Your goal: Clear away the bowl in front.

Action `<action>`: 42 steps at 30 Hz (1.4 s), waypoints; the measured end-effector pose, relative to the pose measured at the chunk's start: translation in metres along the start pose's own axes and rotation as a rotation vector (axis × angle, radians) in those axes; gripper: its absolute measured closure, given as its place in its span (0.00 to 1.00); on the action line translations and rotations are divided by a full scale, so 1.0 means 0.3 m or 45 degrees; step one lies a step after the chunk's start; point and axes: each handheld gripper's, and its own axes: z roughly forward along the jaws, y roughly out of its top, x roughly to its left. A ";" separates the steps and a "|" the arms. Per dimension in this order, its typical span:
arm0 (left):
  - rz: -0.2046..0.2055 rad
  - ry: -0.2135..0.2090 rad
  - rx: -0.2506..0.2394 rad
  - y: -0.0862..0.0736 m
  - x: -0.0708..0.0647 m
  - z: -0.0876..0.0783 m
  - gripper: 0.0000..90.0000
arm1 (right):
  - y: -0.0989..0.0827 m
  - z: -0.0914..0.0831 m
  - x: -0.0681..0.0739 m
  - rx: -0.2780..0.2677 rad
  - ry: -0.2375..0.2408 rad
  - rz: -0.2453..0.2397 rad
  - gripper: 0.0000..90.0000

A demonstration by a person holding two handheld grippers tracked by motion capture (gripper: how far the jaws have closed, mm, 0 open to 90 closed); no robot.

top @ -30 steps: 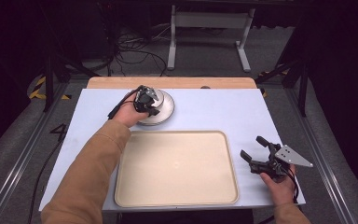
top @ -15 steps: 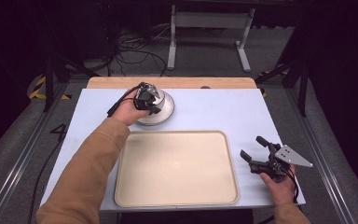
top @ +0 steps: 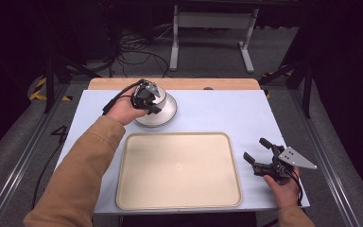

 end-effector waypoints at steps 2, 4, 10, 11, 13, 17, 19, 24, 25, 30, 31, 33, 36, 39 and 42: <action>0.014 -0.007 -0.004 0.008 -0.010 -0.018 0.91 | 0.000 0.000 0.000 0.000 0.000 0.001 0.12; 0.020 -0.005 -0.011 0.014 -0.019 -0.034 0.91 | 0.000 0.000 0.000 0.000 -0.001 0.001 0.12; 0.039 -0.010 -0.003 0.024 -0.049 -0.075 0.91 | 0.000 0.000 0.000 0.001 0.001 -0.001 0.12; 0.043 -0.012 -0.004 0.025 -0.054 -0.081 0.91 | 0.000 0.000 0.000 0.001 0.001 -0.001 0.12; 0.045 -0.015 -0.009 0.027 -0.065 -0.093 0.91 | 0.000 0.000 0.000 0.001 0.002 0.000 0.12; 0.072 -0.028 -0.021 0.036 -0.087 -0.119 0.91 | 0.000 0.001 0.000 0.002 0.002 0.000 0.12; 0.089 -0.038 -0.023 0.041 -0.103 -0.129 0.91 | 0.000 0.001 0.000 0.002 0.003 0.001 0.12; 0.117 -0.050 -0.015 0.054 -0.138 -0.141 0.91 | 0.000 0.001 0.000 0.004 0.003 0.001 0.12; 0.120 -0.055 -0.014 0.057 -0.147 -0.143 0.91 | 0.000 0.001 0.000 0.004 0.004 0.001 0.12; 0.144 -0.082 -0.030 0.079 -0.191 -0.165 0.91 | 0.000 0.001 0.000 0.003 0.005 0.000 0.12; 0.151 -0.086 -0.034 0.083 -0.200 -0.170 0.91 | 0.000 0.001 0.000 0.004 0.005 -0.001 0.12; 0.161 -0.093 -0.033 0.089 -0.216 -0.177 0.91 | 0.000 0.001 0.000 0.004 0.006 0.000 0.12; 0.192 -0.103 -0.023 0.099 -0.246 -0.186 0.91 | 0.000 0.001 0.000 0.003 0.008 -0.001 0.12; 0.204 -0.110 -0.036 0.104 -0.271 -0.194 0.91 | 0.000 0.001 0.000 0.003 0.008 -0.002 0.12; 0.224 -0.129 -0.028 0.110 -0.302 -0.202 0.91 | 0.000 0.001 0.000 0.004 0.008 -0.001 0.12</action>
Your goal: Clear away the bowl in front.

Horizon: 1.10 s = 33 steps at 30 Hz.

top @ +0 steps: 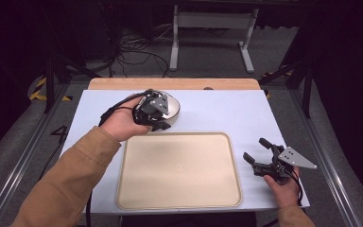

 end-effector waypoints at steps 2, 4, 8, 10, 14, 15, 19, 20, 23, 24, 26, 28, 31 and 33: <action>0.018 -0.009 0.006 0.008 -0.020 -0.001 0.91 | 0.000 0.000 0.000 0.000 -0.001 0.001 0.12; 0.031 -0.022 0.003 0.015 -0.038 -0.003 0.91 | 0.000 0.000 0.000 0.000 0.000 0.000 0.12; 0.068 -0.038 0.018 0.033 -0.067 -0.016 0.91 | 0.000 0.000 0.000 0.001 0.000 0.000 0.13; 0.075 -0.043 0.015 0.040 -0.078 -0.023 0.91 | 0.000 0.001 0.000 0.003 0.003 0.000 0.13; 0.100 -0.048 0.028 0.054 -0.107 -0.030 0.91 | 0.000 0.001 0.000 0.003 0.005 -0.001 0.13; 0.107 -0.043 0.032 0.056 -0.113 -0.030 0.91 | 0.000 0.001 0.000 0.003 0.005 -0.001 0.13; 0.132 -0.060 0.022 0.067 -0.145 -0.029 0.91 | 0.000 0.001 0.000 0.003 0.007 -0.003 0.13; 0.141 -0.062 0.020 0.070 -0.151 -0.028 0.91 | 0.000 0.001 0.001 0.001 0.008 0.002 0.13; 0.171 -0.075 0.017 0.079 -0.169 -0.025 0.91 | 0.000 0.001 0.002 0.002 0.007 0.002 0.13; 0.176 -0.079 0.020 0.081 -0.174 -0.025 0.91 | 0.000 0.001 0.002 0.001 0.007 0.002 0.13; 0.189 -0.088 0.020 0.086 -0.184 -0.024 0.91 | 0.000 0.001 0.002 0.001 0.008 0.001 0.13; 0.198 -0.100 0.012 0.090 -0.195 -0.019 0.91 | 0.000 0.001 0.001 0.001 0.010 0.001 0.13; 0.223 -0.116 0.018 0.095 -0.211 -0.004 0.91 | 0.000 0.000 0.001 0.000 0.010 0.001 0.13; 0.230 -0.129 0.031 0.096 -0.220 0.009 0.91 | 0.000 0.000 0.001 -0.001 0.010 0.001 0.13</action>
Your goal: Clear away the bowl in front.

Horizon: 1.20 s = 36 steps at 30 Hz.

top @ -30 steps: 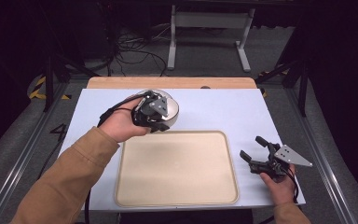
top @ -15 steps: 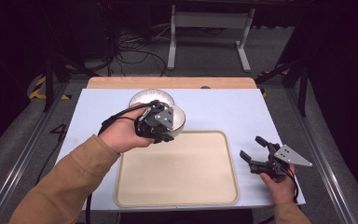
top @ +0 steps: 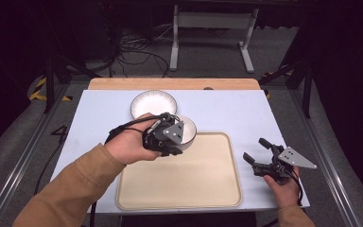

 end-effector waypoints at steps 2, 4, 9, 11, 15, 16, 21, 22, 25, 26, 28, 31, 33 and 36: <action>0.002 -0.023 0.003 0.001 -0.007 0.017 0.91 | 0.000 0.000 0.000 -0.001 0.000 0.000 0.13; 0.007 -0.041 0.013 0.003 -0.013 0.034 0.91 | 0.000 0.000 0.000 0.000 0.000 0.000 0.13; 0.026 -0.056 0.032 0.005 -0.023 0.074 0.91 | 0.000 0.000 0.001 0.001 0.002 -0.001 0.13; 0.030 -0.057 0.036 0.004 -0.025 0.086 0.91 | 0.000 0.000 0.001 0.001 0.002 -0.003 0.13; 0.029 -0.066 0.062 -0.003 -0.030 0.110 0.91 | 0.000 -0.001 0.001 -0.001 0.002 -0.006 0.13; 0.030 -0.073 0.065 -0.005 -0.031 0.118 0.91 | 0.000 -0.001 0.001 0.000 0.002 -0.009 0.12; 0.024 -0.090 0.071 -0.016 -0.036 0.143 0.91 | -0.001 -0.001 0.001 -0.001 0.002 -0.011 0.13; 0.035 -0.098 0.074 -0.017 -0.036 0.149 0.91 | 0.000 -0.001 0.001 -0.001 0.002 -0.011 0.13; 0.024 -0.109 0.077 -0.020 -0.041 0.160 0.91 | -0.001 -0.001 0.001 -0.002 -0.001 -0.014 0.13; 0.023 -0.117 0.080 -0.022 -0.045 0.173 0.91 | -0.001 -0.001 0.001 -0.002 -0.001 -0.015 0.13; 0.019 -0.116 0.081 -0.024 -0.048 0.185 0.91 | -0.001 -0.001 0.001 -0.001 0.001 -0.016 0.13; 0.030 -0.128 0.078 -0.025 -0.046 0.201 0.91 | -0.001 -0.001 0.001 0.000 0.002 -0.014 0.13; 0.033 -0.136 0.081 -0.024 -0.046 0.211 0.91 | 0.000 -0.001 0.001 0.000 0.004 -0.014 0.13; 0.028 -0.149 0.082 -0.023 -0.048 0.230 0.91 | 0.000 -0.001 0.001 0.000 0.005 -0.014 0.13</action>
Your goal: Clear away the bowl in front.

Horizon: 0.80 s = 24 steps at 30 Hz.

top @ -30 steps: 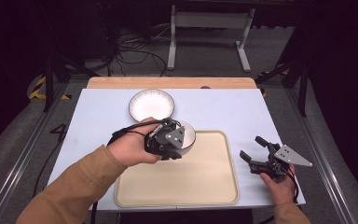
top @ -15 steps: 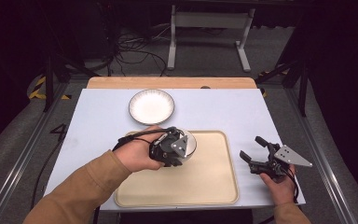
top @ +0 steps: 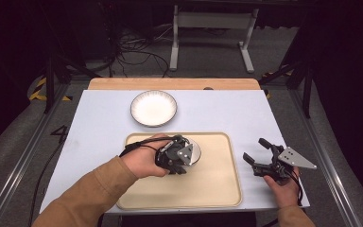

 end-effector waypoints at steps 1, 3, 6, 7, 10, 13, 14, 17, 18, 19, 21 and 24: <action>-0.005 -0.007 -0.005 0.000 0.000 0.008 0.91 | 0.000 0.000 0.000 0.000 0.000 0.000 0.13; -0.010 -0.012 0.000 0.001 0.000 0.014 0.91 | 0.000 0.000 0.000 -0.001 0.000 0.000 0.13; -0.007 -0.020 0.008 -0.001 0.002 0.033 0.91 | 0.000 0.000 0.000 -0.003 0.000 0.001 0.13; -0.016 -0.020 0.008 -0.004 0.001 0.038 0.91 | 0.000 -0.001 -0.001 -0.003 0.000 0.001 0.13; -0.016 -0.018 0.022 -0.010 0.006 0.046 0.91 | 0.000 -0.001 -0.001 -0.003 0.001 0.000 0.13; -0.026 -0.015 0.029 -0.016 0.006 0.052 0.91 | 0.000 0.000 0.000 -0.003 0.000 0.002 0.13; -0.017 -0.017 0.029 -0.017 0.008 0.054 0.91 | 0.000 0.000 0.000 -0.003 -0.001 0.002 0.13; -0.028 -0.023 0.025 -0.020 0.008 0.059 0.91 | 0.000 0.000 0.000 -0.003 0.000 0.001 0.13; -0.028 -0.024 0.028 -0.021 0.008 0.065 0.91 | 0.000 0.000 0.000 -0.003 0.000 0.002 0.13; -0.028 -0.024 0.028 -0.021 0.008 0.065 0.91 | 0.000 0.000 -0.001 -0.003 0.000 0.001 0.13; -0.030 -0.021 0.039 -0.023 0.010 0.072 0.91 | 0.000 -0.001 -0.001 -0.003 0.001 0.000 0.13; -0.035 -0.022 0.043 -0.025 0.010 0.077 0.91 | 0.000 -0.001 -0.001 -0.003 0.000 0.002 0.13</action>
